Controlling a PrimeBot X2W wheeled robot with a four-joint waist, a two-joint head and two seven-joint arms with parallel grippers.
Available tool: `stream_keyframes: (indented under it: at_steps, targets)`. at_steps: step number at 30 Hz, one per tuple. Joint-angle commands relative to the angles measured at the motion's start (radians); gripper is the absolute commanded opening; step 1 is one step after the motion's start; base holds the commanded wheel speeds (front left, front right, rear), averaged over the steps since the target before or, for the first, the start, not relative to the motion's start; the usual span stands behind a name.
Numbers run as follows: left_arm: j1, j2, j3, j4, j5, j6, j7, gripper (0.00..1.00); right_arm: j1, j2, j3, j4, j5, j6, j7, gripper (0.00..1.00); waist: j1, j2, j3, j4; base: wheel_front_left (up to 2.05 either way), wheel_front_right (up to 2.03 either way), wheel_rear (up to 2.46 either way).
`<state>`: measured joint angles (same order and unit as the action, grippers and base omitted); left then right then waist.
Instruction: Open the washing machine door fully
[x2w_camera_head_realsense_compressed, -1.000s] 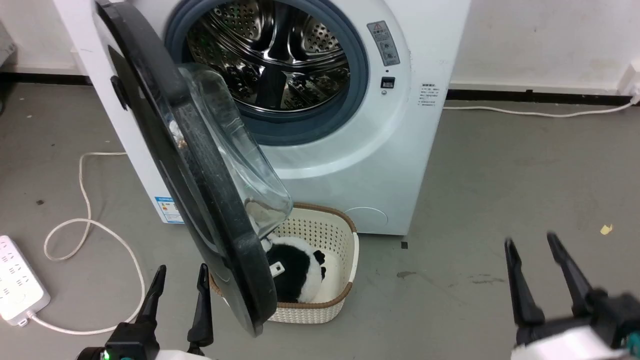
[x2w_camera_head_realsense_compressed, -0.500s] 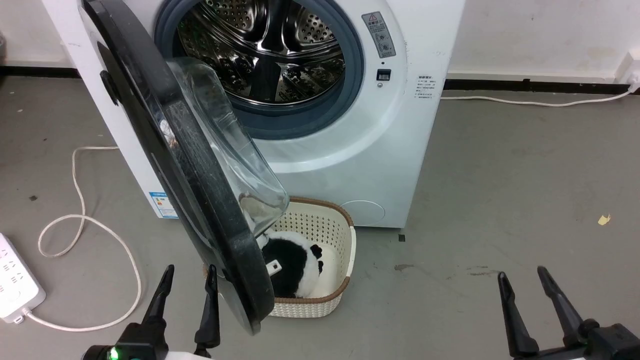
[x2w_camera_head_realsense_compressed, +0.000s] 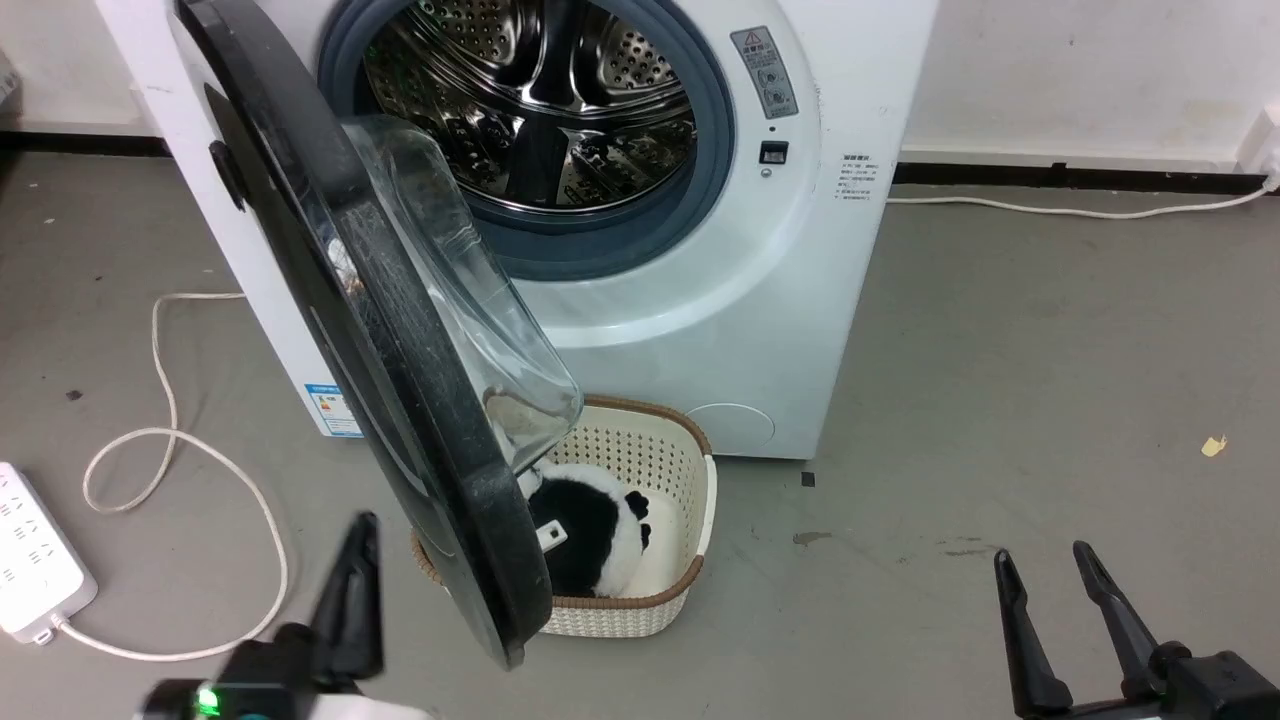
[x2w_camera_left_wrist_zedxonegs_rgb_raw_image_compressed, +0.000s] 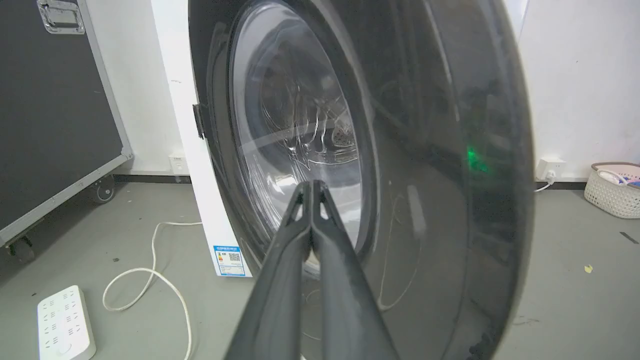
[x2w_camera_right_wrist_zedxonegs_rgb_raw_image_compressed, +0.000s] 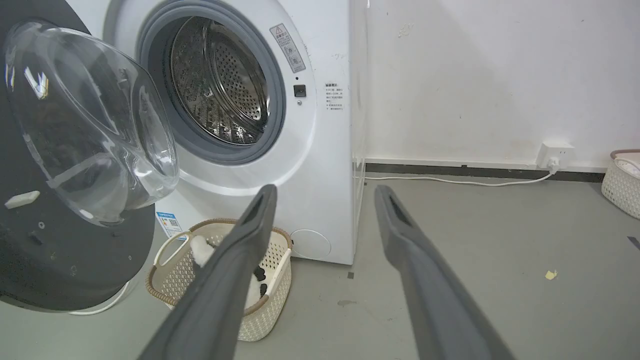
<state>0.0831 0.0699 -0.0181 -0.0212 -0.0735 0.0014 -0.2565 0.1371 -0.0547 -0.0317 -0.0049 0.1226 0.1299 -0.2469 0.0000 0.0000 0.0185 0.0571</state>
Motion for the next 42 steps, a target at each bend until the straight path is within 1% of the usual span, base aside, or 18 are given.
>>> stream_keyframes:
  at_steps: [1, 2, 3, 4, 5, 8, 9, 11, 14, 15, 18, 21, 24, 28, 31, 34, 37, 42]
  targets:
    - [-0.006, -0.004, 0.004, -0.008, 0.001, 0.006, -0.005, 0.0, -0.006, 0.004, 0.0, -0.002, -0.004, 0.001, -0.005, 1.0, 0.0, 0.0, 0.0, 0.001, 0.0, 0.0, 0.0]
    - [-0.01, -0.005, 0.014, -0.026, -0.008, 0.01, -0.005, 0.0, -0.006, 0.004, 0.001, -0.002, -0.005, 0.001, -0.005, 1.0, 0.0, 0.0, -0.001, 0.001, 0.0, 0.0, 0.0]
    - [-0.024, -0.008, 0.04, -0.074, -0.026, 0.02, -0.005, 0.0, -0.007, 0.004, 0.001, -0.004, -0.004, 0.001, -0.005, 1.0, 0.0, 0.0, -0.002, 0.004, 0.0, 0.0, 0.0]
    - [-0.024, -0.008, 0.04, -0.074, -0.026, 0.02, -0.005, 0.0, -0.007, 0.004, 0.001, -0.004, -0.004, 0.001, -0.005, 1.0, 0.0, 0.0, -0.002, 0.004, 0.0, 0.0, 0.0]
    - [-0.036, -0.01, 0.058, -0.109, -0.037, 0.027, -0.005, 0.0, -0.008, 0.004, 0.001, -0.005, -0.004, 0.001, -0.005, 1.0, 0.0, 0.0, -0.002, 0.004, 0.0, 0.0, 0.0]
    - [-0.094, -0.014, 0.135, -0.232, -0.085, 0.05, -0.005, 0.0, -0.012, 0.004, 0.004, -0.012, -0.004, 0.001, -0.003, 1.0, 0.0, 0.0, -0.001, 0.005, 0.0, 0.0, 0.0]
    - [-0.094, -0.014, 0.135, -0.232, -0.085, 0.05, -0.005, 0.0, -0.012, 0.004, 0.004, -0.012, -0.004, 0.001, -0.003, 1.0, 0.0, 0.0, -0.001, 0.005, 0.0, 0.0, 0.0]
    - [-0.132, -0.015, 0.16, -0.284, -0.088, 0.048, -0.005, 0.0, -0.013, 0.004, 0.006, -0.014, -0.002, 0.001, -0.003, 1.0, 0.0, 0.0, -0.001, 0.004, 0.0, 0.0, 0.0]
    - [-0.188, -0.011, 0.171, -0.356, -0.078, 0.038, -0.005, 0.0, -0.014, 0.004, 0.01, -0.013, 0.001, 0.001, -0.003, 1.0, 0.0, 0.0, -0.002, 0.004, 0.0, 0.0, 0.0]
    - [-0.243, -0.003, 0.166, -0.409, -0.072, 0.025, -0.005, 0.0, -0.016, 0.004, 0.016, -0.01, 0.004, 0.001, -0.004, 1.0, 0.0, 0.0, -0.002, 0.001, 0.0, 0.0, 0.0]
    - [-0.27, 0.012, 0.142, -0.44, -0.055, 0.014, 0.016, 0.0, -0.02, 0.004, 0.026, -0.008, 0.005, 0.001, -0.004, 1.0, 0.0, 0.0, 0.001, -0.006, 0.0, 0.0, 0.0]
    - [-0.291, 0.019, 0.094, -0.479, -0.035, 0.001, 0.073, 0.0, -0.025, 0.004, 0.026, -0.007, 0.006, 0.001, -0.005, 1.0, 0.0, 0.0, 0.007, -0.011, 0.0, 0.0, 0.0]
    - [-0.291, 0.018, 0.022, -0.501, -0.009, -0.014, 0.138, 0.0, -0.028, 0.004, 0.024, -0.005, 0.011, 0.001, -0.006, 1.0, 0.0, 0.0, 0.013, -0.015, 0.0, 0.0, 0.0]
    - [-0.243, 0.006, -0.091, -0.471, -0.016, -0.033, 0.259, 0.0, -0.034, 0.004, 0.022, -0.002, 0.019, 0.001, -0.008, 1.0, 0.0, 0.0, 0.02, -0.017, 0.0, 0.0, 0.0]
    - [-0.2, 0.003, -0.157, -0.422, -0.022, -0.048, 0.319, 0.0, -0.039, 0.004, 0.022, 0.001, 0.022, 0.001, -0.009, 1.0, 0.0, 0.0, 0.027, -0.019, 0.0, 0.0, 0.0]
    - [-0.163, -0.004, -0.22, -0.377, -0.046, -0.053, 0.338, 0.0, -0.044, 0.004, 0.02, 0.005, 0.026, 0.001, -0.011, 1.0, 0.0, 0.0, 0.033, -0.018, 0.0, 0.0, 0.0]
    - [-0.13, -0.009, -0.267, -0.314, -0.063, -0.048, 0.343, 0.0, -0.05, 0.004, 0.019, 0.008, 0.03, 0.001, -0.011, 1.0, 0.0, 0.0, 0.04, -0.018, 0.0, 0.0, 0.0]
    - [-0.097, -0.014, -0.296, -0.192, -0.088, -0.013, 0.327, 0.0, -0.054, 0.004, 0.023, 0.016, 0.034, 0.001, -0.013, 1.0, 0.0, 0.0, 0.047, -0.019, 0.0, 0.0, 0.0]
